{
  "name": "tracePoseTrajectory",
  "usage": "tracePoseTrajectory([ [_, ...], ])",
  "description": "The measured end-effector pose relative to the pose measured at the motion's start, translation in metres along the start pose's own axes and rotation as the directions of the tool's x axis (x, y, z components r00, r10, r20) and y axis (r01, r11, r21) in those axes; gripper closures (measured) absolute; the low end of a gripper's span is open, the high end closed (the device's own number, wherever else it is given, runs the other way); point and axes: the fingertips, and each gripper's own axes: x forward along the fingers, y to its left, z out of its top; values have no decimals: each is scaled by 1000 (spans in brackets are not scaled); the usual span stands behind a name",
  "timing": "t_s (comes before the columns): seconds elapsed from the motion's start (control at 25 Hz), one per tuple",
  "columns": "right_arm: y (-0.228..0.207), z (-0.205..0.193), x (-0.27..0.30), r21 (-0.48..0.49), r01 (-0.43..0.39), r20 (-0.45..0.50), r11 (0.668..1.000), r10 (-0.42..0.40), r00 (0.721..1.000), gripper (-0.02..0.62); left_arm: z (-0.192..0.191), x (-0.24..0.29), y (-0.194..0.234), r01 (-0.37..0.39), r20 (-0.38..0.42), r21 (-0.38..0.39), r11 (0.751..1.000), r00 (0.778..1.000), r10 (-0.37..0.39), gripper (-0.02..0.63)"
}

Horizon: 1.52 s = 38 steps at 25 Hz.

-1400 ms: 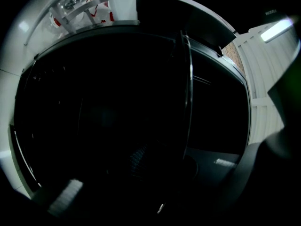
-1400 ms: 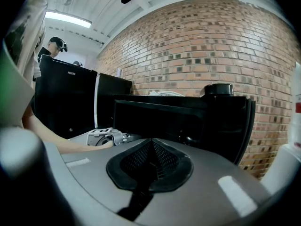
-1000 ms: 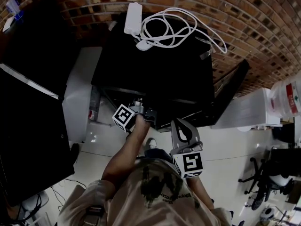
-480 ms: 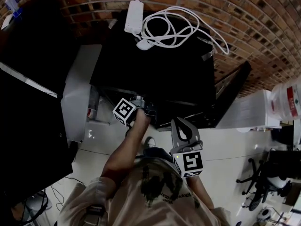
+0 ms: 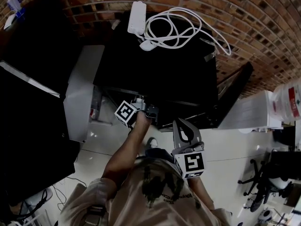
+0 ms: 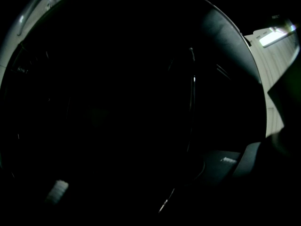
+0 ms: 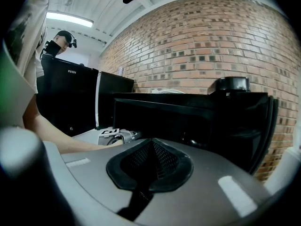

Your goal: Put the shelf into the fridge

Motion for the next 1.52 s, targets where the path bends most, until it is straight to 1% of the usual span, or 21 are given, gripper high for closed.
tracePoseTrajectory([
  [0.08,1,1,-1,4,2,1,1000,-2,1000,595,0,-4,-1,12,-4,-13,1000,1000,-12,457],
  [0.16,3,2,-3,6,1,6,1000,-1,1000,595,-1,-11,0,17,-19,3,1000,1000,-17,457],
  [0.28,10,2,-6,3,-5,6,1000,5,1000,595,-7,-21,-3,7,-32,-32,999,999,-8,457],
  [0.36,17,4,-9,5,-10,16,1000,10,1000,595,-7,-30,2,-10,-46,-27,1000,999,8,457],
  [0.44,23,5,-13,8,-10,23,1000,10,1000,595,-8,-38,-4,-1,-52,-45,999,999,-1,451],
  [0.56,30,0,-20,4,-5,9,1000,5,1000,595,-6,-51,-3,-3,-64,-12,1000,998,3,451],
  [0.72,42,1,-30,3,-5,16,1000,5,1000,595,-7,-70,-6,-8,-82,1,1000,997,9,451],
  [0.88,57,3,-40,10,2,27,1000,-2,1000,595,-14,-89,-29,25,-105,-45,999,994,-30,451],
  [1.04,73,2,-52,20,18,42,1000,-18,999,595,-18,-114,-48,40,-136,-54,998,990,-47,453],
  [1.28,101,7,-68,33,34,62,999,-36,997,595,-29,-156,-92,92,-195,-51,994,976,-101,454],
  [1.36,108,9,-73,38,42,68,998,-44,997,595,-32,-168,-106,110,-210,-69,992,970,-122,476],
  [1.52,120,13,-82,34,52,71,998,-54,996,595,-34,-187,-125,135,-237,-66,989,960,-147,517],
])
